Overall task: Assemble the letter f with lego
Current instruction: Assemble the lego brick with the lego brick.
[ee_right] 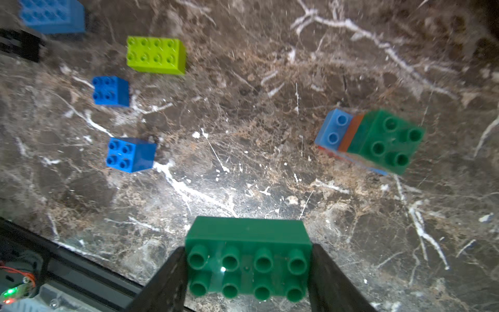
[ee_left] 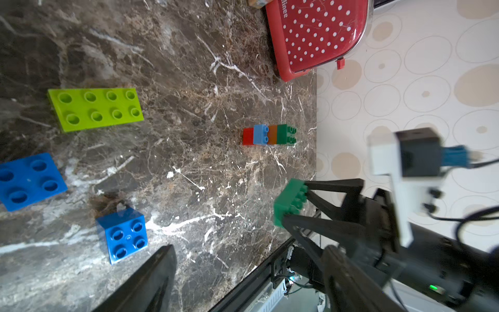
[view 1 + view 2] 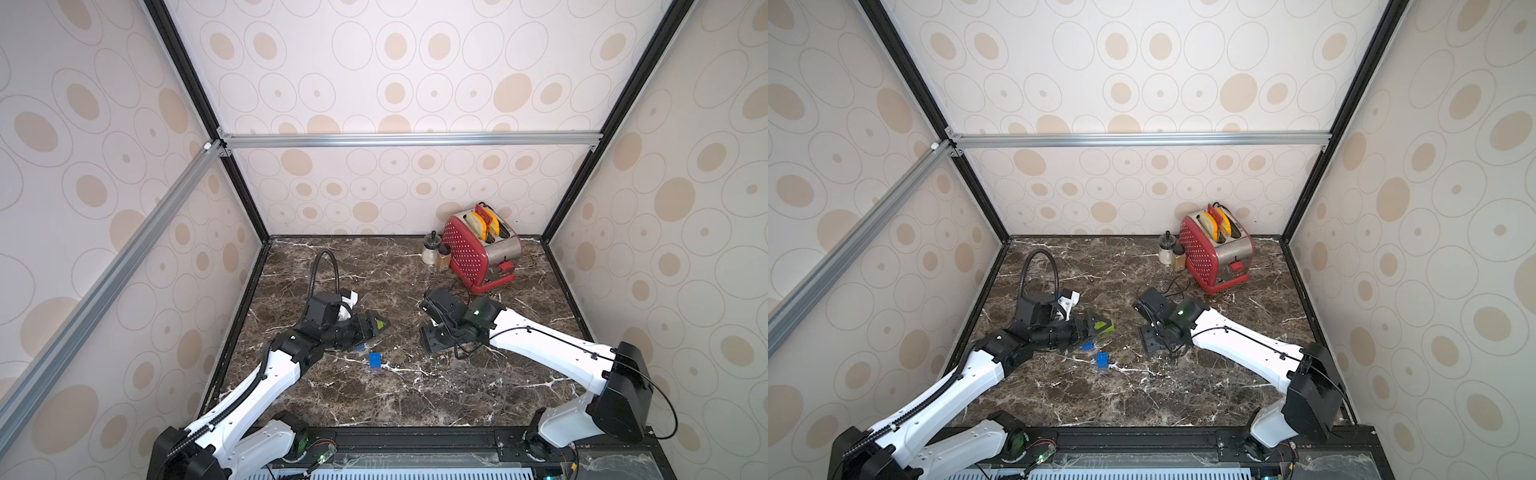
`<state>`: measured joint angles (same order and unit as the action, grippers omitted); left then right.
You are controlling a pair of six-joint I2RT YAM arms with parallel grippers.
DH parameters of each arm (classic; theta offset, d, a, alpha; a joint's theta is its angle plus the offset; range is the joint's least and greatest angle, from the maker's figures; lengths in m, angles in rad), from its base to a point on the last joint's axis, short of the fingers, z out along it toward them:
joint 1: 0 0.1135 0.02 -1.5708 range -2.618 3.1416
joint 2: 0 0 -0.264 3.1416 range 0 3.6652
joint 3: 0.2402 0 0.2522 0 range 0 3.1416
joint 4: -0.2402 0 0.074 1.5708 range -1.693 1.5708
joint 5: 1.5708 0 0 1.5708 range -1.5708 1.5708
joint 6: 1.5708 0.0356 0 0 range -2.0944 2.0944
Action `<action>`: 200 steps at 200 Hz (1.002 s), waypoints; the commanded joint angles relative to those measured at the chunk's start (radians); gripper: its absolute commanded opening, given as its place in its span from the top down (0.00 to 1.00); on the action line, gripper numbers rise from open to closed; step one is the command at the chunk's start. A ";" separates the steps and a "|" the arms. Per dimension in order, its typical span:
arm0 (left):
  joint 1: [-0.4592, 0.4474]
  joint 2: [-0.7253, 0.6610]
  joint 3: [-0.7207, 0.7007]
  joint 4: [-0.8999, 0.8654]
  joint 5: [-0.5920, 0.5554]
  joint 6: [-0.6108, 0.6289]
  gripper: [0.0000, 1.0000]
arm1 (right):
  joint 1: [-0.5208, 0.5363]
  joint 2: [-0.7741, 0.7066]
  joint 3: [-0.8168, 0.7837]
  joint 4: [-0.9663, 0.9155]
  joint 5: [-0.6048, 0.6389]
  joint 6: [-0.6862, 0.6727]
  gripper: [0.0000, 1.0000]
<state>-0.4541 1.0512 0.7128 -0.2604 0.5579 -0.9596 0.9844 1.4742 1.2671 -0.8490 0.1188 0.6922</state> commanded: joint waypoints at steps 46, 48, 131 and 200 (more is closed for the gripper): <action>-0.110 0.302 0.105 0.321 0.006 -0.015 0.24 | -0.227 -0.041 0.063 -0.148 -0.042 -0.083 0.42; -0.112 0.315 0.107 0.332 0.008 -0.018 0.24 | -0.234 -0.042 0.060 -0.146 -0.044 -0.083 0.42; -0.127 0.635 0.073 0.819 0.153 -0.131 0.38 | -0.326 0.038 0.102 -0.129 -0.107 -0.024 0.43; -0.155 0.801 0.147 0.913 0.217 -0.125 0.43 | -0.338 0.141 0.161 -0.129 -0.108 -0.028 0.47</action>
<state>-0.5896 1.7996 0.8066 0.5533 0.7311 -1.0767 0.6548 1.5906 1.3918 -0.9642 0.0124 0.6579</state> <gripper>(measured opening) 0.570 0.662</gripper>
